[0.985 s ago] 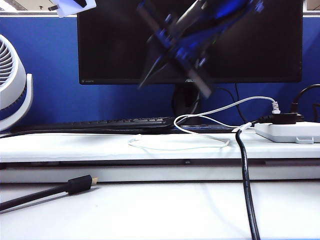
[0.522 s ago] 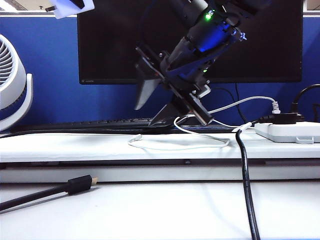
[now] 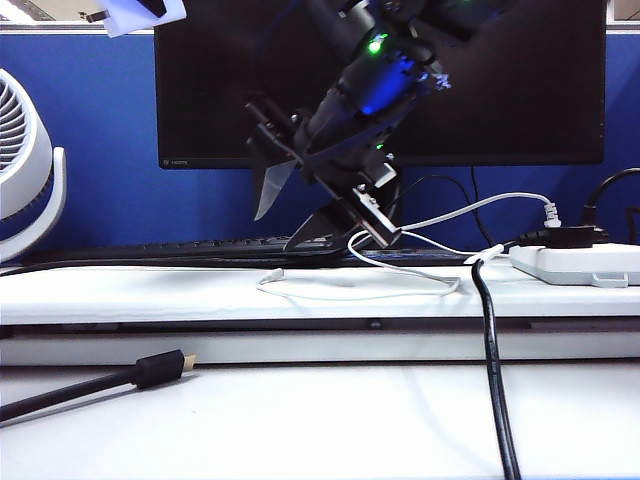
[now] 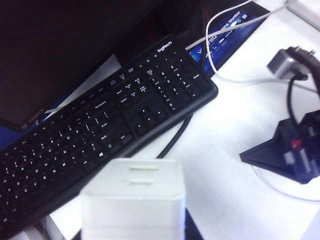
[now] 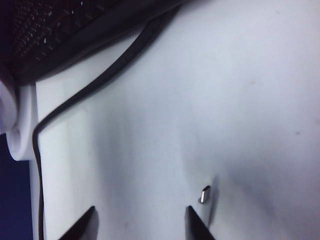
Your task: Pick up the Type-C charging cable and the charging base, insert one end of the Type-C charger into the corresponding slot on the base, and finally place the plugged-in charger back on the table.
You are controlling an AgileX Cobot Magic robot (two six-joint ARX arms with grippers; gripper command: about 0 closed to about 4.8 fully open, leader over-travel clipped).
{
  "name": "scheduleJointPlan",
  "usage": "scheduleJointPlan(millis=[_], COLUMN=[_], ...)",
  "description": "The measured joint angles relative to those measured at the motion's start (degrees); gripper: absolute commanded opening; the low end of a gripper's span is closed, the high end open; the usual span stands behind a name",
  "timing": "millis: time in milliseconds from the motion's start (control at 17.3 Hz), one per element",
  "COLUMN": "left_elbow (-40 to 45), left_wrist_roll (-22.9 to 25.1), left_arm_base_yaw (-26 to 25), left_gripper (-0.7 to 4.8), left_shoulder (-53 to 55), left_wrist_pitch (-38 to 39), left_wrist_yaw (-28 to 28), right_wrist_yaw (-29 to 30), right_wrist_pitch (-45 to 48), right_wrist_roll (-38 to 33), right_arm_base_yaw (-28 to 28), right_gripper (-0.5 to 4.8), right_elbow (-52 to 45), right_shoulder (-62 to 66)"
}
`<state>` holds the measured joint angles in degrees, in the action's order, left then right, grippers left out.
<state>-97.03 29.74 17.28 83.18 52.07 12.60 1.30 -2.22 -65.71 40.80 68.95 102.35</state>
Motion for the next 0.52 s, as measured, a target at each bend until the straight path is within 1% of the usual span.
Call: scheduleJointPlan(millis=[290,522], left_elbow=[0.00,0.00], left_wrist_roll=[0.00,0.02], left_arm_base_yaw=[0.00,0.00], left_gripper=[-0.06,-0.06], left_shoulder=[-0.04,-0.04], left_wrist_pitch=[0.59,0.57], left_wrist_yaw=[0.02,0.00], right_wrist_yaw=[-1.60,-3.02], right_wrist_pitch=[-4.76,-6.23], right_wrist_roll=[1.95,2.40], right_arm_base_yaw=[0.77,1.25], right_gripper=[2.29,2.20], right_elbow=[0.35,0.35], right_shoulder=[0.09,0.24])
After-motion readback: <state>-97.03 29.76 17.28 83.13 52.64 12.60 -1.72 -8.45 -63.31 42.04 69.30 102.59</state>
